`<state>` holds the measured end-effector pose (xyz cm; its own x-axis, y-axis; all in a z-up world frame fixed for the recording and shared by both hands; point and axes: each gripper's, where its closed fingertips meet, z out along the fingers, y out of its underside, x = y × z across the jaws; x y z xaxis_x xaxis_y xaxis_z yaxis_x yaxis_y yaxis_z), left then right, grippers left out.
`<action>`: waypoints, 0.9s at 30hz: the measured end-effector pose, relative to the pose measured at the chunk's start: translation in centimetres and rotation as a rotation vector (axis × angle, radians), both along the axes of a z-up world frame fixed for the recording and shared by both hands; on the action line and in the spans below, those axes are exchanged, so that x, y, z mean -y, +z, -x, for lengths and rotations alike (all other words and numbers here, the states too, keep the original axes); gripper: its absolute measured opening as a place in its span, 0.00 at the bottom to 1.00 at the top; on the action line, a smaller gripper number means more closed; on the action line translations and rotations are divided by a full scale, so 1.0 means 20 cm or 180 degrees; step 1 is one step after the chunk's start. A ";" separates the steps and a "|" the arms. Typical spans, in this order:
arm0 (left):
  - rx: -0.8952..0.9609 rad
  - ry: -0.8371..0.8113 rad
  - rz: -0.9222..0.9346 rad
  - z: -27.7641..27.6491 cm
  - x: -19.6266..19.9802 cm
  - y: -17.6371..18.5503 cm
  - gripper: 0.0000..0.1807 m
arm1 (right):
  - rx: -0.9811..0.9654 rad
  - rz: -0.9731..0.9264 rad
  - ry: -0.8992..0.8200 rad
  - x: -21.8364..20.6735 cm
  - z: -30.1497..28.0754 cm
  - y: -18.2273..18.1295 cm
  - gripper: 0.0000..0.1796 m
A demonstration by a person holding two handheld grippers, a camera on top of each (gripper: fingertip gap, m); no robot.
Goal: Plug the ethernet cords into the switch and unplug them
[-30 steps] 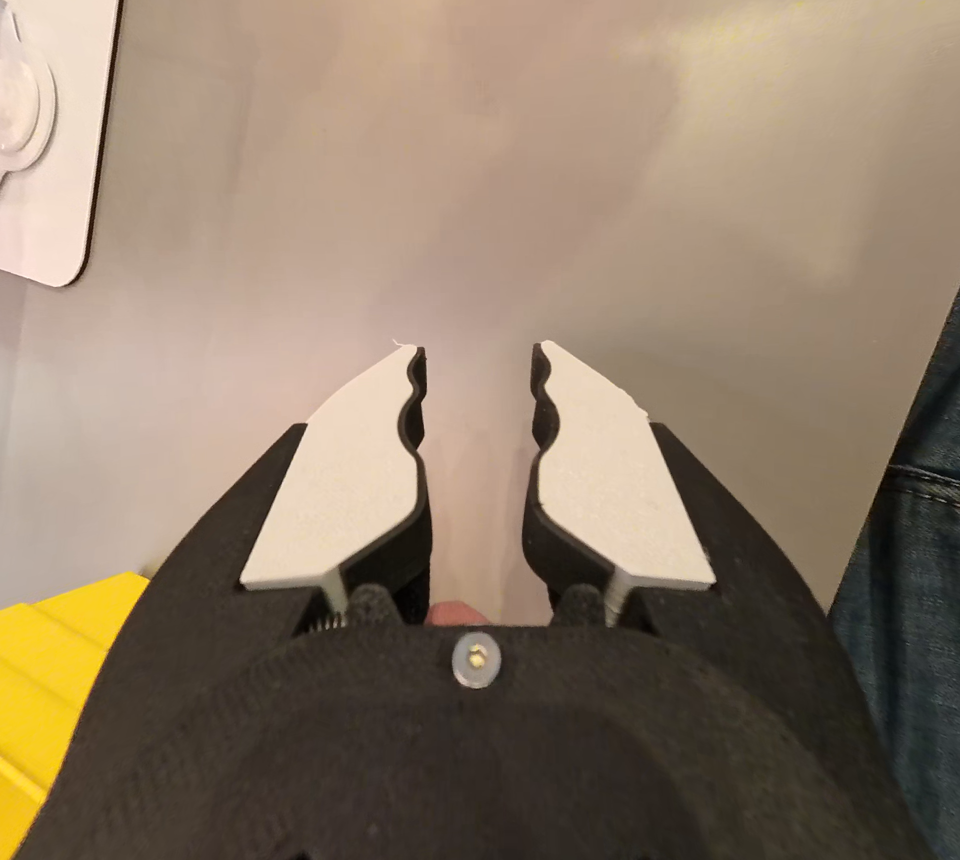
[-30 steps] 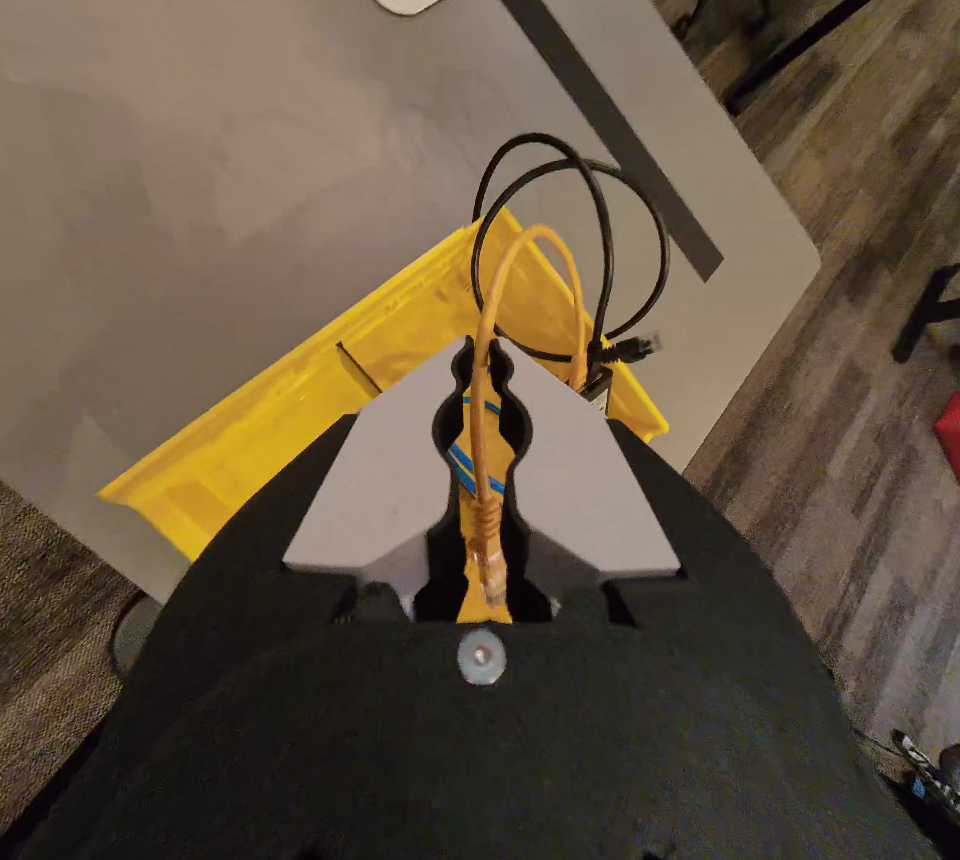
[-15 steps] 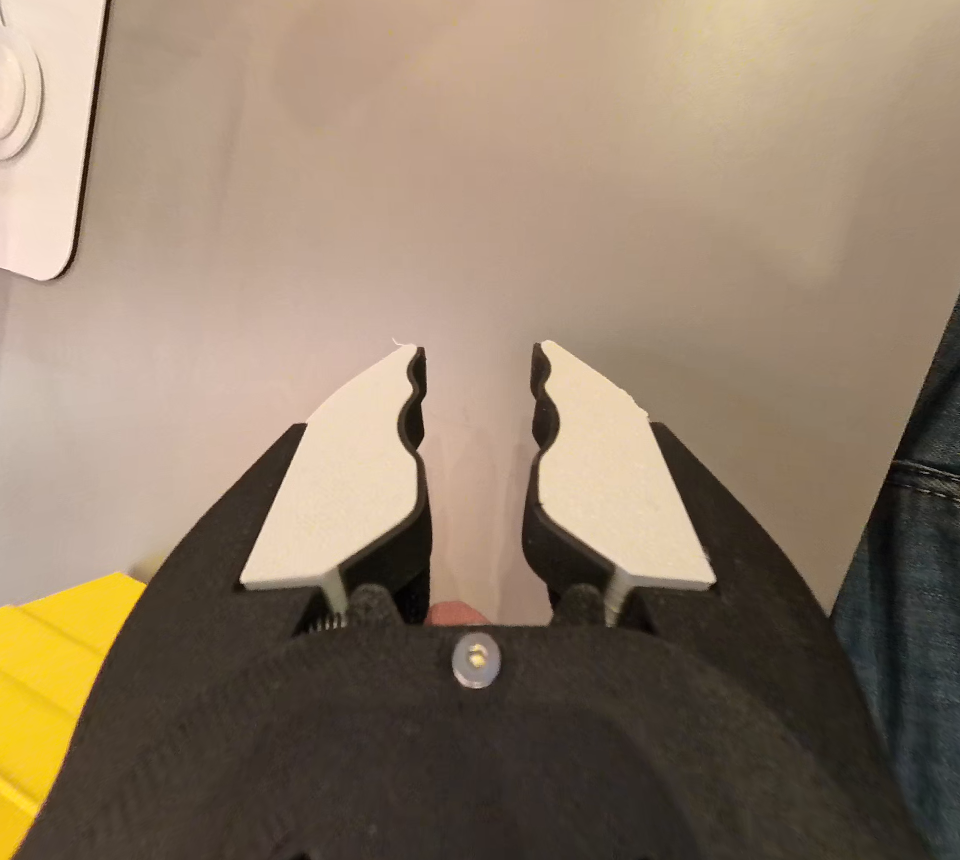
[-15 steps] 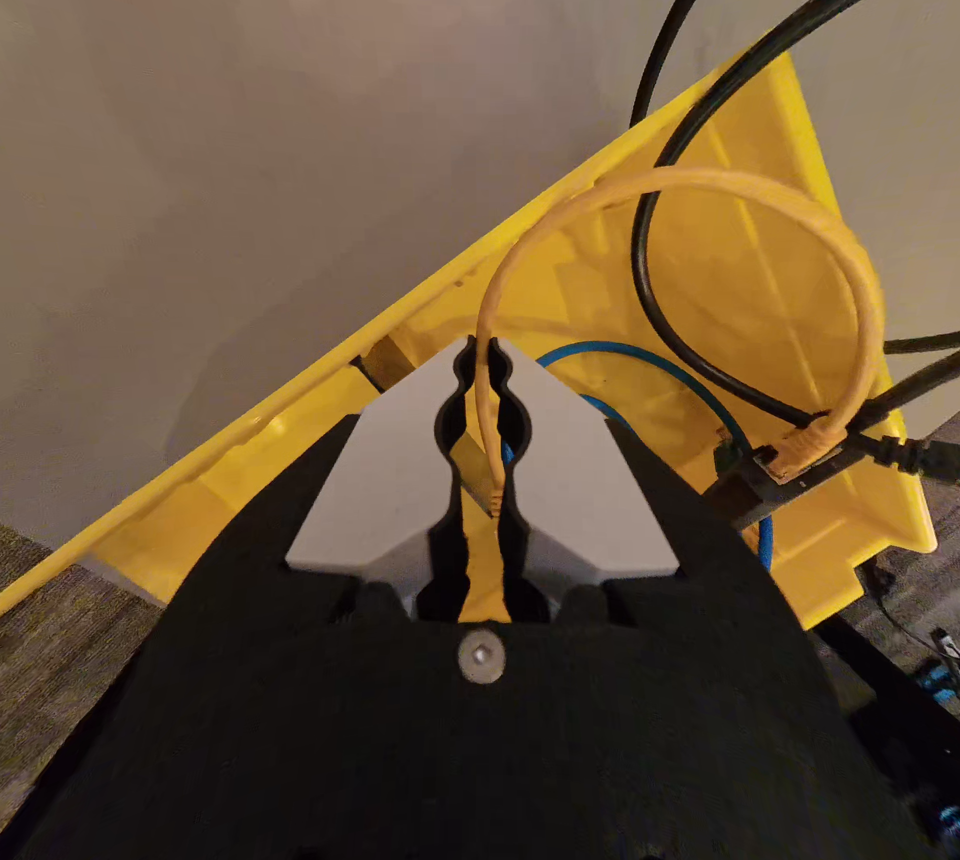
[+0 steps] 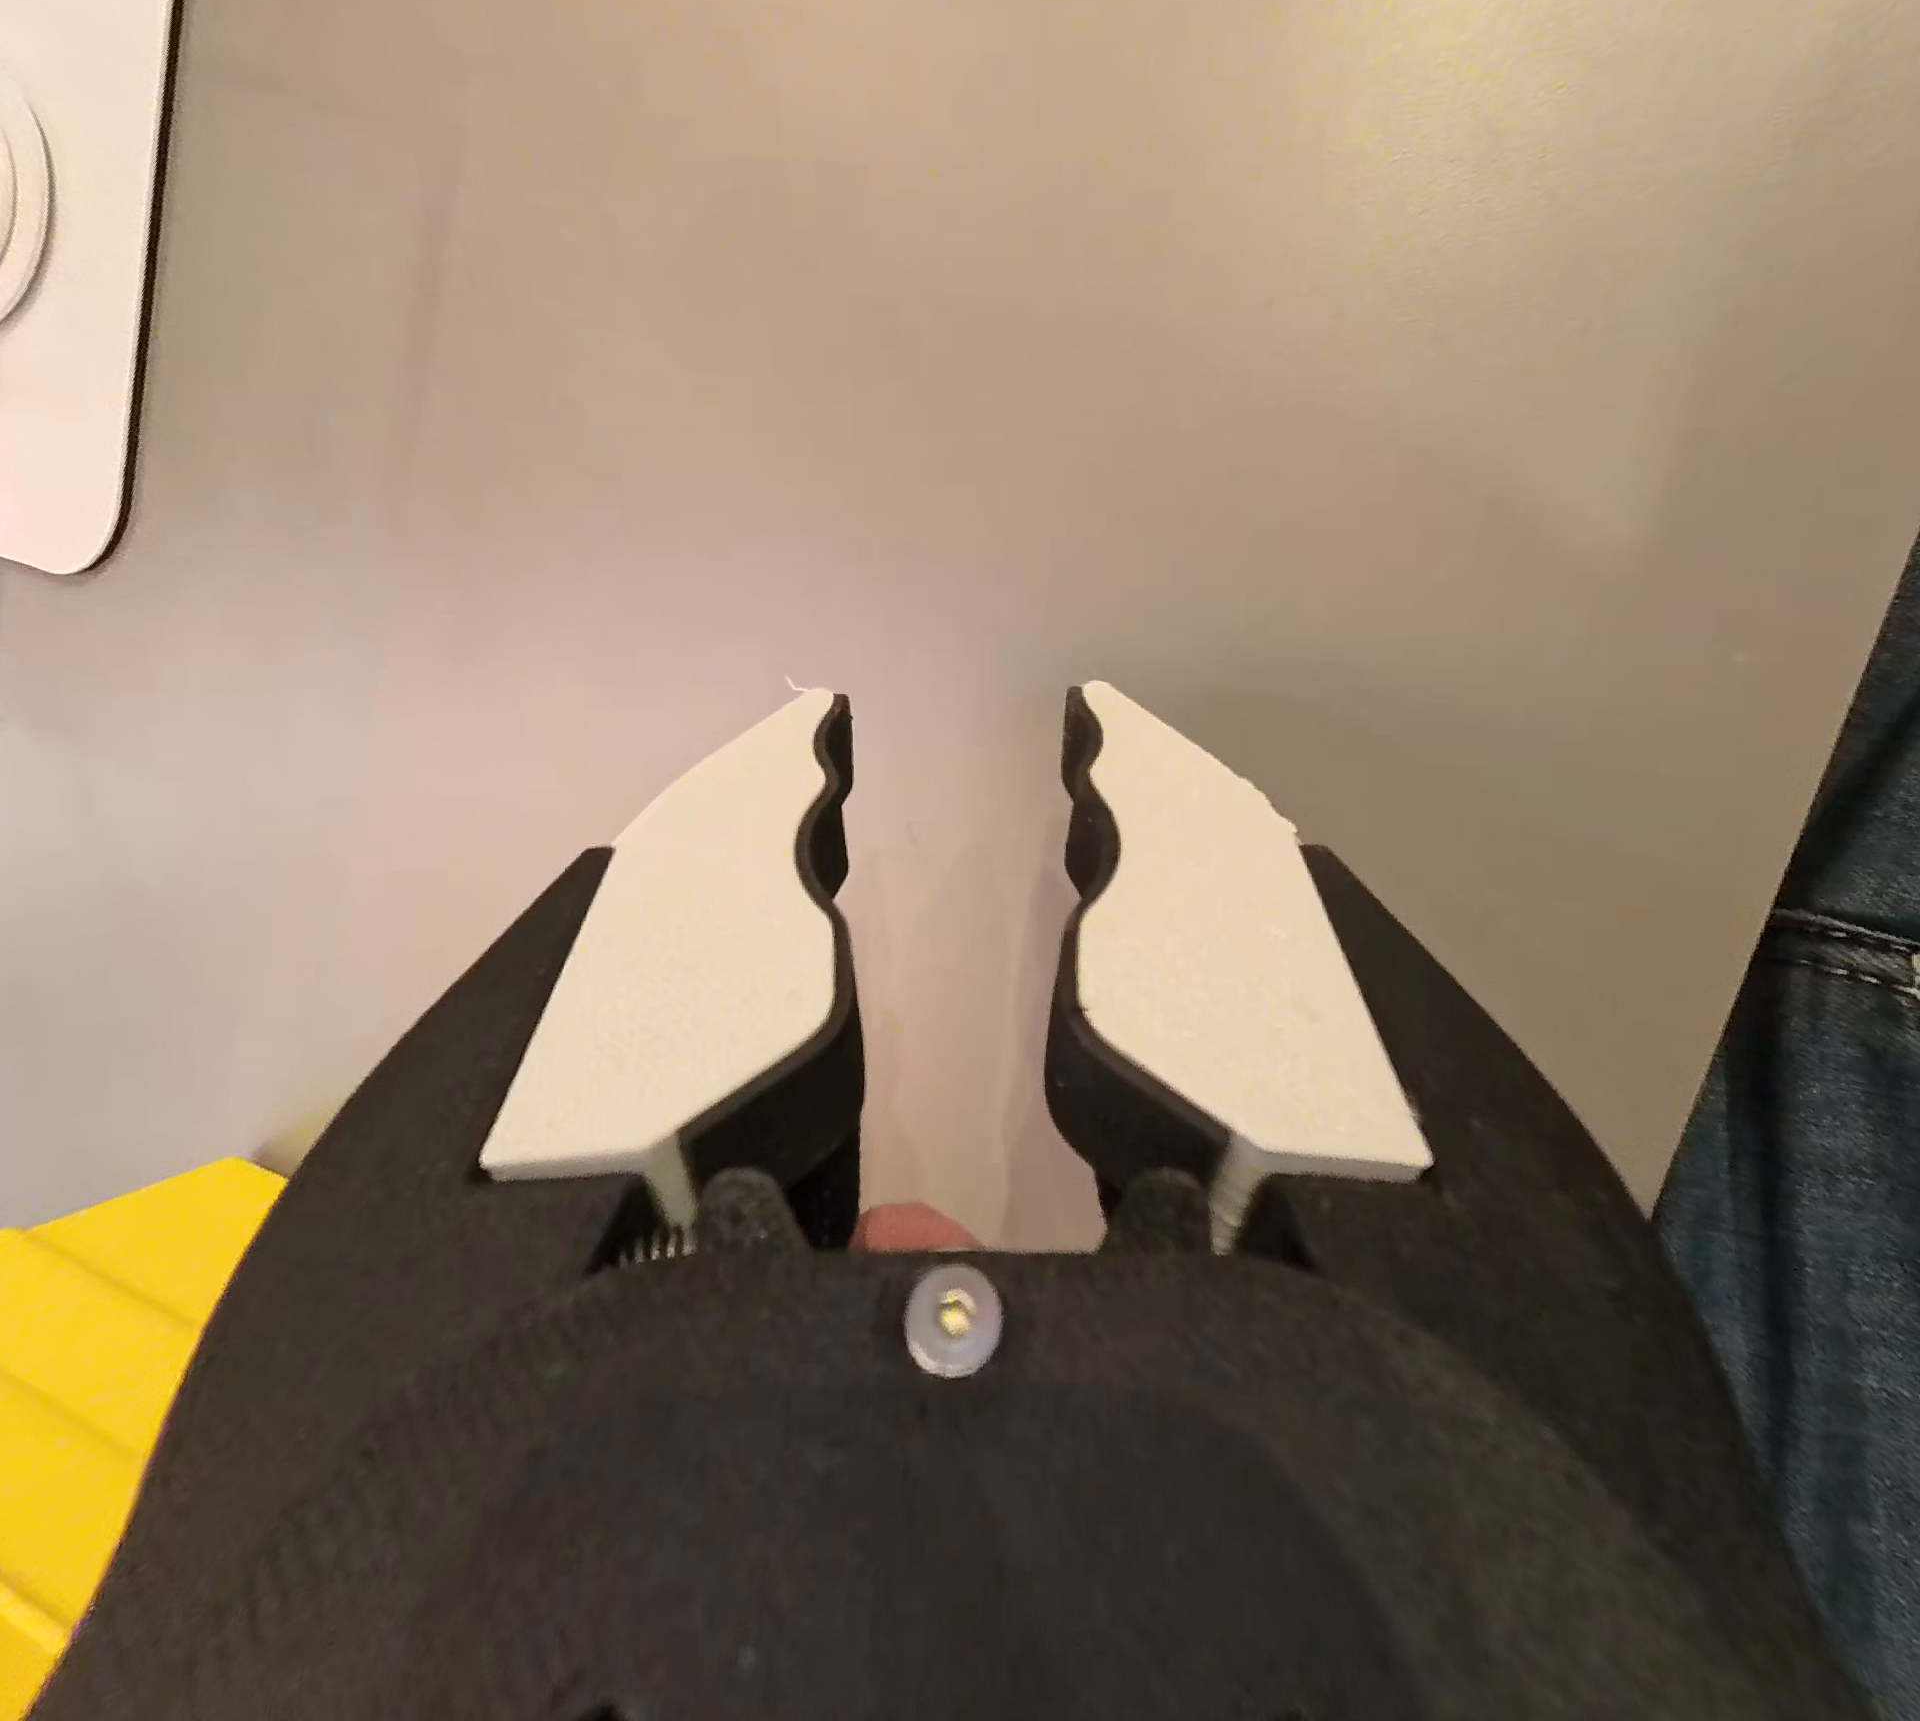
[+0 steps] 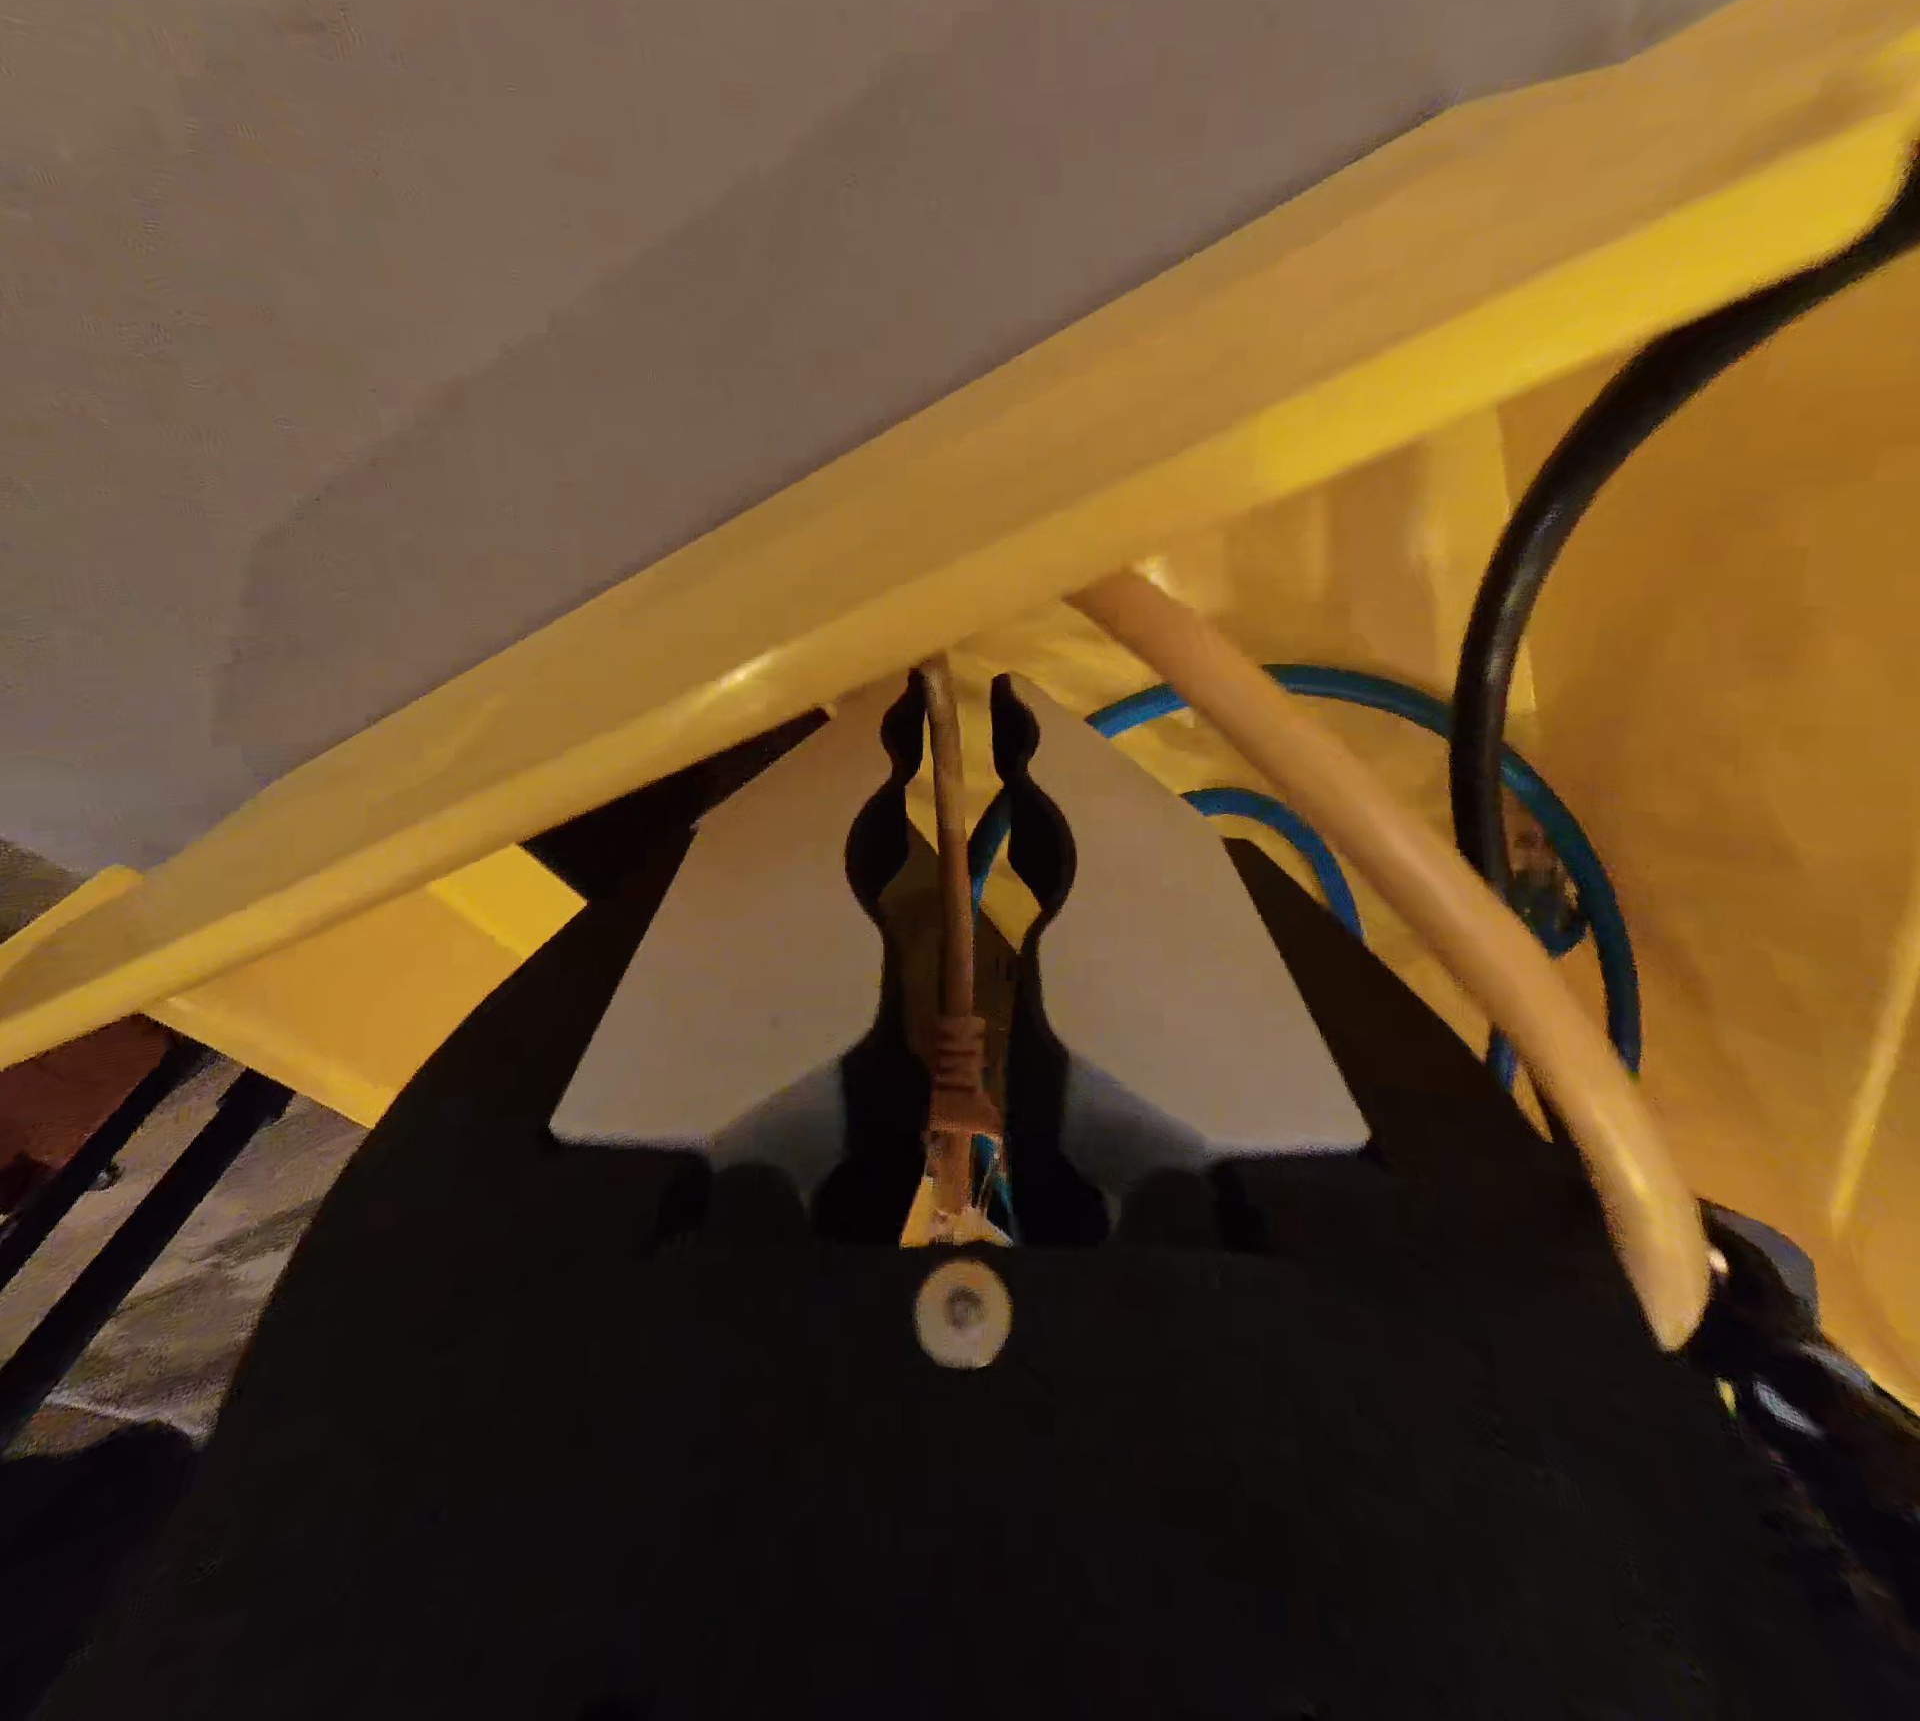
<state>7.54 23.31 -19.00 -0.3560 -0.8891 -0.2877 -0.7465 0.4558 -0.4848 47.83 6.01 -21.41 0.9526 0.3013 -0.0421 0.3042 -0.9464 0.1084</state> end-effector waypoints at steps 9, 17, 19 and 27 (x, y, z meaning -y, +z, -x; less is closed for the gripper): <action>-0.0041 -0.0004 -0.0002 0.00 0.00 -0.02 0.21 | 0.0446 -0.0442 0.0135 -0.03 -0.01 0.32 0.25; 0.0042 0.0060 0.0018 0.00 -0.03 0.02 0.22 | 0.0617 -0.1110 -0.0135 0.11 -0.04 0.59 0.30; 0.0052 0.0062 0.0015 0.00 -0.03 0.03 0.22 | 0.0579 -0.1082 -0.0201 0.16 -0.06 0.58 0.29; 0.0328 0.0359 -0.0253 0.07 -0.16 0.24 0.24 | 0.0907 -0.1714 -0.1118 0.49 -0.22 0.64 0.35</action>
